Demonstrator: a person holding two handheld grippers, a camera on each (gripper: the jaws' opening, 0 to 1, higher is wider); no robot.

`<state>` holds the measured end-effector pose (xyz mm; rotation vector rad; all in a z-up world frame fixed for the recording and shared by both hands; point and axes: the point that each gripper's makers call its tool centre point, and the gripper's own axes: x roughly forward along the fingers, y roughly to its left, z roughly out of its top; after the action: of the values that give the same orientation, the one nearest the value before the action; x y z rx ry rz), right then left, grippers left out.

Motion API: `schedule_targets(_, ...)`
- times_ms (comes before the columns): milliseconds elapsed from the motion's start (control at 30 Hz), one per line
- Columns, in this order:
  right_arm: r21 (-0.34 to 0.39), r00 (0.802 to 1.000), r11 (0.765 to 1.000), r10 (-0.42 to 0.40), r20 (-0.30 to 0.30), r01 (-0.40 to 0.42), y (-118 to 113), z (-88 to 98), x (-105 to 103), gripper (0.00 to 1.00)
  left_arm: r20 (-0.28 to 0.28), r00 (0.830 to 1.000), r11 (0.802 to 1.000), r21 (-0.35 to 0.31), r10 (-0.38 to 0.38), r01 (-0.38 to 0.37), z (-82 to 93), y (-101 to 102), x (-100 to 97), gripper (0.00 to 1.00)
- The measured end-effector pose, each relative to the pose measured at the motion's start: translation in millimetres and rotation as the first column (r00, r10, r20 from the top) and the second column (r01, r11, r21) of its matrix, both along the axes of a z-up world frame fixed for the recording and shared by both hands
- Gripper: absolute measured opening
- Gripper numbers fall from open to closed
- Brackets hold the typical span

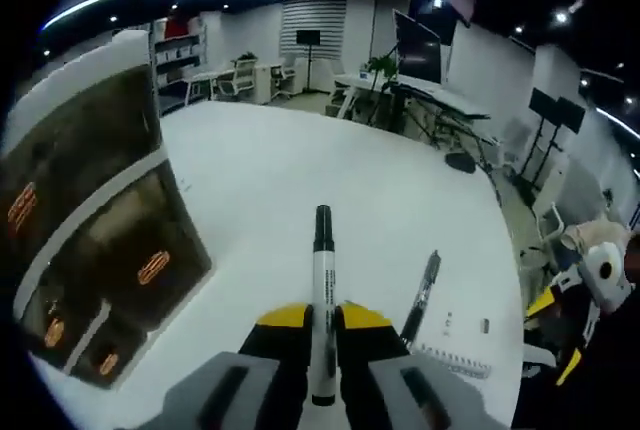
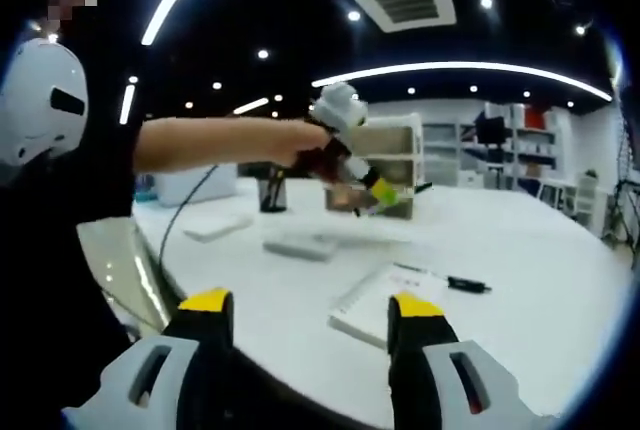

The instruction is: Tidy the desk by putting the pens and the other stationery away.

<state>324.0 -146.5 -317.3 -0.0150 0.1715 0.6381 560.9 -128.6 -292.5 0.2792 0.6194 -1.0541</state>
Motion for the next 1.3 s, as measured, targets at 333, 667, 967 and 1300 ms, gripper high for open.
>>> schedule_targets(333,-0.022,0.997,0.996,0.081,0.011,-0.081,33,7.7,4,0.59,0.042,0.995,0.975,-0.204,0.096,-0.086,37.0,67,-9.3,0.1)
schedule_targets(667,-0.043,0.992,0.991,0.124,0.009,-0.124,55,11.9,8,0.59,0.099,0.98,0.922,-0.365,0.173,-0.126,60.8,138,-36.9,0.1)
schedule_targets(967,-0.055,0.988,0.987,0.153,0.005,-0.153,71,12.8,13,0.59,0.147,0.954,0.853,-0.499,0.261,-0.156,74.4,186,-61.5,0.1)
schedule_targets(1300,-0.066,0.984,0.982,0.176,-0.003,-0.176,81,12.8,18,0.59,0.274,0.852,0.788,-0.572,0.447,-0.23,85.0,251,-84.7,0.1)
